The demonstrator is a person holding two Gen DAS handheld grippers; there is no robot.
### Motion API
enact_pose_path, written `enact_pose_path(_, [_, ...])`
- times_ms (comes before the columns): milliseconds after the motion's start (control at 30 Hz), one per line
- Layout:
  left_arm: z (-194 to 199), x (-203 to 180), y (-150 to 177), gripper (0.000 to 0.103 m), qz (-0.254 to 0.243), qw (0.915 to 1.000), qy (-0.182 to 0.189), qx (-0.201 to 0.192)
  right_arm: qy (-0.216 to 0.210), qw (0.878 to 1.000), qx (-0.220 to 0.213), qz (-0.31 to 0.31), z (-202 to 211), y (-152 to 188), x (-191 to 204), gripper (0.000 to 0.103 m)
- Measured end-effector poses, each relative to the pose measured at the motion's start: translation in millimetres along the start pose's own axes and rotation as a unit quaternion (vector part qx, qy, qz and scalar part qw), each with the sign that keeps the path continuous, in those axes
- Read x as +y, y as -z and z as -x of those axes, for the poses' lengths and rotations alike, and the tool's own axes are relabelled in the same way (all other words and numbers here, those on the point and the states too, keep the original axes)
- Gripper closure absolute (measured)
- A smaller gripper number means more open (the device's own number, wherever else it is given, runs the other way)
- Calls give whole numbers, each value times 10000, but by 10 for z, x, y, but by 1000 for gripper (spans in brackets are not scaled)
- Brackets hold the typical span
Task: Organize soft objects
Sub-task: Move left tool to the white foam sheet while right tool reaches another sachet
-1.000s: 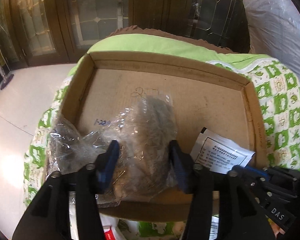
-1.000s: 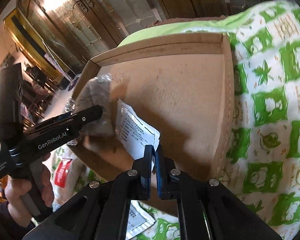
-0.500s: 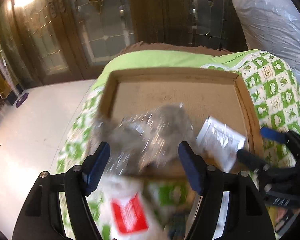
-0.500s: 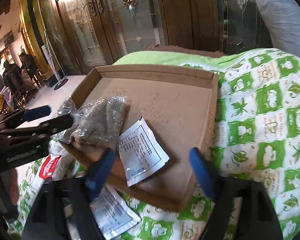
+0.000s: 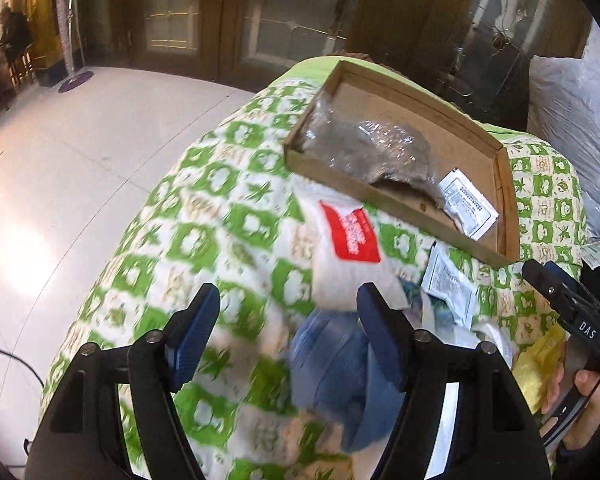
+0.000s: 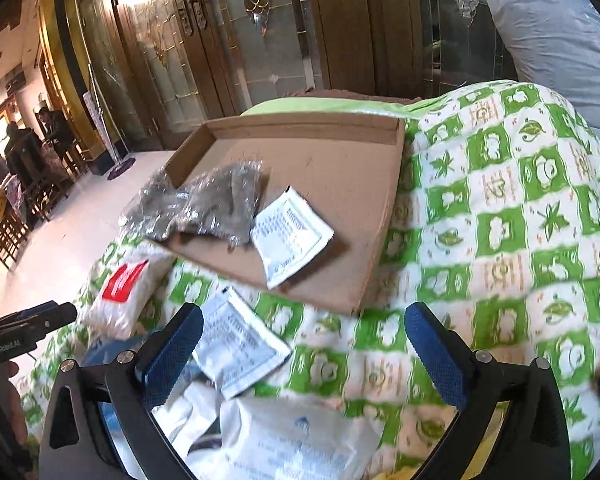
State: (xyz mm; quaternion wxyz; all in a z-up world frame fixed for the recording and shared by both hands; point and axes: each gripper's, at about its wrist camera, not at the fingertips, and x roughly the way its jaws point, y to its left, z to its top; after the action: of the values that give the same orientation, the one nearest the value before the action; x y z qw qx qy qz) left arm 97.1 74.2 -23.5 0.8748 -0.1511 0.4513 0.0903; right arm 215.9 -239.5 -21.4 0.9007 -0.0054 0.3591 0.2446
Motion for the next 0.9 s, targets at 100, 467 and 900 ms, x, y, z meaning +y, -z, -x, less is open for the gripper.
enact_pose_path(100, [36,20,69,32,41,10000,23,42,-8,10000,93,16,70,80,21,0])
enact_pose_path(467, [236,-57,402,32,-144,9993,241,252,-99,9996,253,-70,235,261,45,0])
enact_pose_path(900, [237,-449,845,32,-538,9881,954,1081,-110,9970,582,-496,366,403,-65,0])
